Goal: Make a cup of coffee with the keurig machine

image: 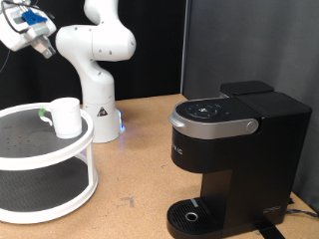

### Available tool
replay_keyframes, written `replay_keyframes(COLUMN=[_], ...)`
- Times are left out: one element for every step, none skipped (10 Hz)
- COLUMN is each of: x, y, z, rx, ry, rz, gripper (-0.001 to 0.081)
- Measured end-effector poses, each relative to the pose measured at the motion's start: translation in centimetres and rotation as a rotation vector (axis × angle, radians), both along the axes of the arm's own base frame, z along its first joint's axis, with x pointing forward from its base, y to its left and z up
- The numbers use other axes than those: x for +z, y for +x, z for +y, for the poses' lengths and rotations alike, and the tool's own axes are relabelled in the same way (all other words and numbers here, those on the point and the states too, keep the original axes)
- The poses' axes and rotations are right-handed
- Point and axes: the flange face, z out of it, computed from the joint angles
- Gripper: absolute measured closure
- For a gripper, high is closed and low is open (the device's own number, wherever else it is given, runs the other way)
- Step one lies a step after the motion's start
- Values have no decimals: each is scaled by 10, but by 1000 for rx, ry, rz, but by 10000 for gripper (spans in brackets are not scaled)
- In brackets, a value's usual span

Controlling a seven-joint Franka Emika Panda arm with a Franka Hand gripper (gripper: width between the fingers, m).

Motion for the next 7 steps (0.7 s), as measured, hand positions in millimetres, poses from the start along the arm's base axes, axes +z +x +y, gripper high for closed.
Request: replay_keyframes(x=[-10, -19, -29, -37, -45, -52, -59], y=[1, 2, 1, 0, 0, 1, 2], z=[0, 1, 0, 0, -2, -4, -5], rx=[-7, -5, 11, 36, 53, 60, 64], ry=[-12, -23, -32, -42, -52, -63, -74], rz=[2, 3, 8, 12, 8, 2, -2], gripper=[806, 806, 806, 806, 806, 806, 806])
